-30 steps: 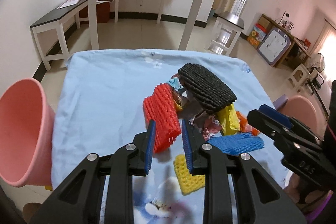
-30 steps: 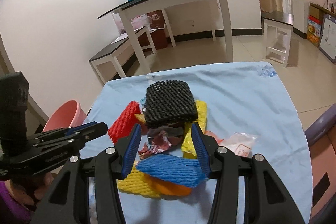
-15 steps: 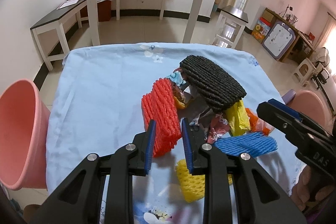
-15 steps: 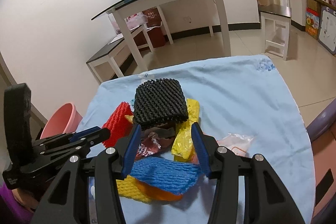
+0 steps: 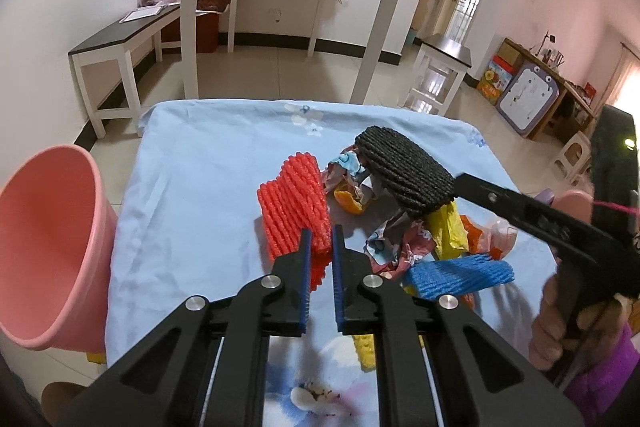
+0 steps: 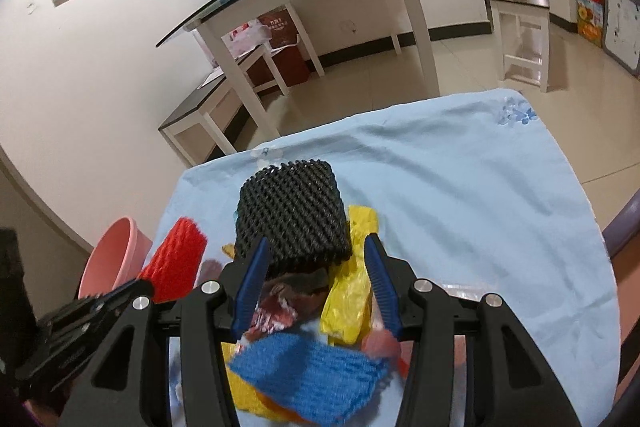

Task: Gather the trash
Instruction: 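Grasp the red foam net with the left gripper while the right grasps the black foam net, then carry both foam nets over the pink bucket with both grippers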

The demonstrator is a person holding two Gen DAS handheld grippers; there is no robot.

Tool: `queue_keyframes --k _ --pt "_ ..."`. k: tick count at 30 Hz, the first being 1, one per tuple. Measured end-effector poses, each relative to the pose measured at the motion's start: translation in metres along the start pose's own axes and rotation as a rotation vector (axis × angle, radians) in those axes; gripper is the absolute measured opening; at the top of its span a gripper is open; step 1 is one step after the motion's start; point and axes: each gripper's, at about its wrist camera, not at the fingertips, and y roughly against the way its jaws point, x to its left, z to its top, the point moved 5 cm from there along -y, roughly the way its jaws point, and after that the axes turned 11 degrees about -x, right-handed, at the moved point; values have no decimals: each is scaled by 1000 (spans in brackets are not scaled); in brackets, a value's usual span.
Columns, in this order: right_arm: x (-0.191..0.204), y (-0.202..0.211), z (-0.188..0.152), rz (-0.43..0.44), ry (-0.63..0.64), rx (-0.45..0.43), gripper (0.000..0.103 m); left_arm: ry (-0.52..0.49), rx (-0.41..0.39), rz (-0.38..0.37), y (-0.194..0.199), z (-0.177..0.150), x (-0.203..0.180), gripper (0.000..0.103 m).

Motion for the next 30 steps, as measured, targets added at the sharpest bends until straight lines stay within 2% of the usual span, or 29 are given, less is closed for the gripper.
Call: queue_keyframes --k 6,9,11,14,22,30 --pt "-1 -19 1 -8 -5 29 47 15 2 -7 4 -3 4 9" --pt "-1 -26 -3 -2 -18 57 35 24 1 -10 5 -5 6 9" --pt "-1 -28 -5 3 -27 68 22 25 -2 -11 7 -6 6 9" --pt "0 -26 -6 3 -20 68 13 25 -8 -14 10 -6 7 9" --pt "16 -1 -2 26 20 12 11 35 -42 -14 21 -1 10 9" --pt "53 23 1 89 79 -29 11 57 -102 8 43 5 22 9"
